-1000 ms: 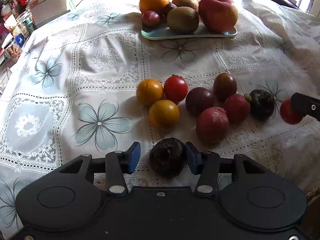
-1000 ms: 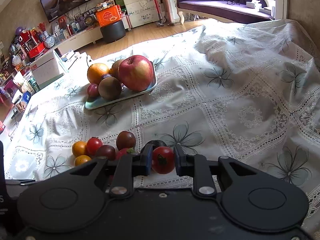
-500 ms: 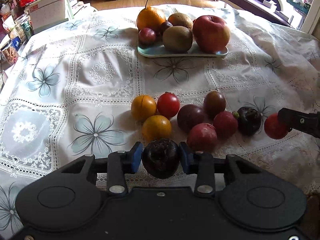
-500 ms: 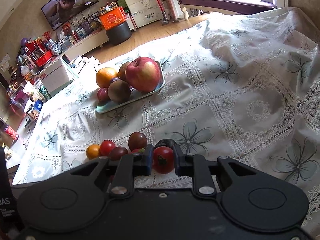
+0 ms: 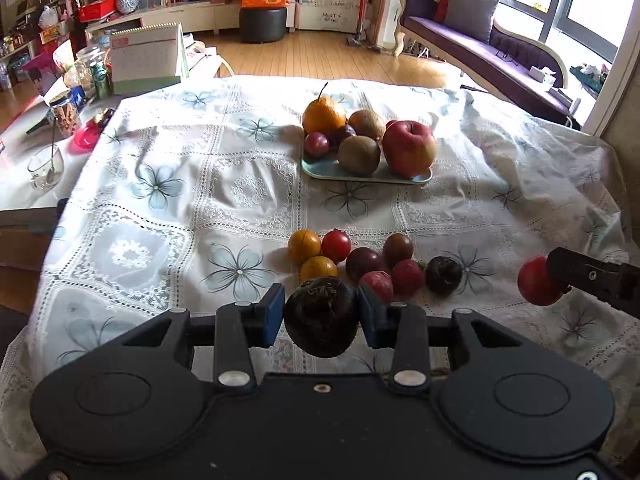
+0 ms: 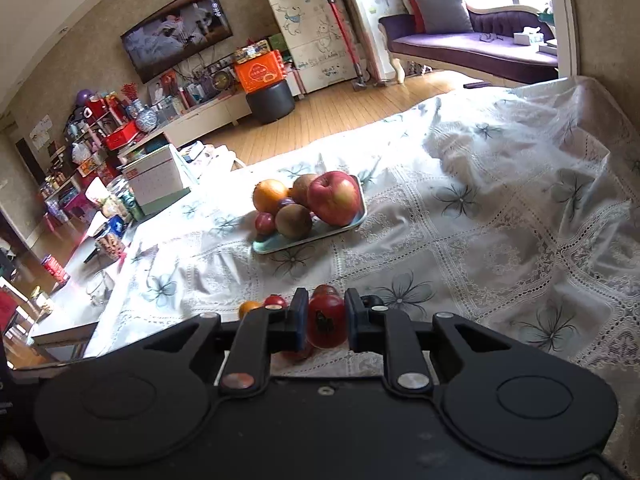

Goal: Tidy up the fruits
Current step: 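Lift the dark plum with the left gripper while the right lifts the tomato toward the basket, then open the right gripper over the basket while the left gripper releases the dark plum into it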

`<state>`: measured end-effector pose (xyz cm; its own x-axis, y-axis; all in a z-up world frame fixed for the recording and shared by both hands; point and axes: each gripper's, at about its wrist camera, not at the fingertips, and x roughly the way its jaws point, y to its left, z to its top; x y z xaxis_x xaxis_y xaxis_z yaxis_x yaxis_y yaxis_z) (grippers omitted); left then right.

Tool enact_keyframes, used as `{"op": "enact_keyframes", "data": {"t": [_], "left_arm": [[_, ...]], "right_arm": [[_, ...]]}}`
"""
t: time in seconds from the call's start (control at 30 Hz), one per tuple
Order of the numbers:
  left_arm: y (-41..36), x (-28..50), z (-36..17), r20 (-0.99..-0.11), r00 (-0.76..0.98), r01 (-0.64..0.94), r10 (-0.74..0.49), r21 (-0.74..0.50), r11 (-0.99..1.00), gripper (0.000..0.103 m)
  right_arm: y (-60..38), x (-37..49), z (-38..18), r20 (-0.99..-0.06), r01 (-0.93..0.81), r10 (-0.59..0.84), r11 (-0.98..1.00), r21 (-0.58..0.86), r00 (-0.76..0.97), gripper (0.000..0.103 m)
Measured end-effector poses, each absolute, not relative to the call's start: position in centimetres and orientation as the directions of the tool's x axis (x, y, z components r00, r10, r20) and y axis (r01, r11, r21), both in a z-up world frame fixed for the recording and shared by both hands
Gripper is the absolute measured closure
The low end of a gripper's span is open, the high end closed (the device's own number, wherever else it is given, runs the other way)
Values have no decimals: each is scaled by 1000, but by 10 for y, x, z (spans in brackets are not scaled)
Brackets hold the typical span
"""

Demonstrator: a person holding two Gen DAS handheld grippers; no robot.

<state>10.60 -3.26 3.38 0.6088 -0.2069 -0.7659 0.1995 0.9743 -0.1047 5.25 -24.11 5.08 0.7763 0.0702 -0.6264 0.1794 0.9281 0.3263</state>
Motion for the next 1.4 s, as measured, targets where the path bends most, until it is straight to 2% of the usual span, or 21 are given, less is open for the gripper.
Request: {"op": "enact_keyframes", "data": {"t": [0.2,0.23,0.27,0.43,0.6,0.63,0.67,0.7,1.03,1.4], "left_arm": [[-24,53,51,-743,623,237,-243,-118,964,56],[-24,47,49,-751,609,242,-253,-128,962,56],[-23,43,46,-761,595,243,-259,-137,960,56],[-24,31,26,-809,522,254,-271,-155,955,56],[-22,25,16,-838,472,245,-275,-175,954,56],[-21,21,14,-840,467,239,-277,-181,954,56],[-20,21,13,-843,460,236,-280,-188,953,56],[-20,19,12,-846,450,233,-285,-197,952,56],[-19,15,4,-862,446,194,-239,-167,967,56],[-18,15,7,-851,489,172,-190,-120,978,56]], "right_arm": [[-226,5,79,-653,96,148,941,323,743,84],[-225,1,79,-666,88,160,942,323,728,85],[-223,-3,78,-678,80,170,944,321,715,95],[-216,-15,64,-736,78,168,955,288,656,96],[-213,-19,58,-758,82,183,951,297,626,88],[-213,-18,57,-761,85,178,952,293,624,85],[-213,-19,57,-763,87,180,952,295,621,76],[-213,-18,55,-767,91,180,951,297,616,75],[-205,-7,36,-823,106,162,960,259,544,73],[-194,-1,28,-852,77,81,987,140,517,57]]}}
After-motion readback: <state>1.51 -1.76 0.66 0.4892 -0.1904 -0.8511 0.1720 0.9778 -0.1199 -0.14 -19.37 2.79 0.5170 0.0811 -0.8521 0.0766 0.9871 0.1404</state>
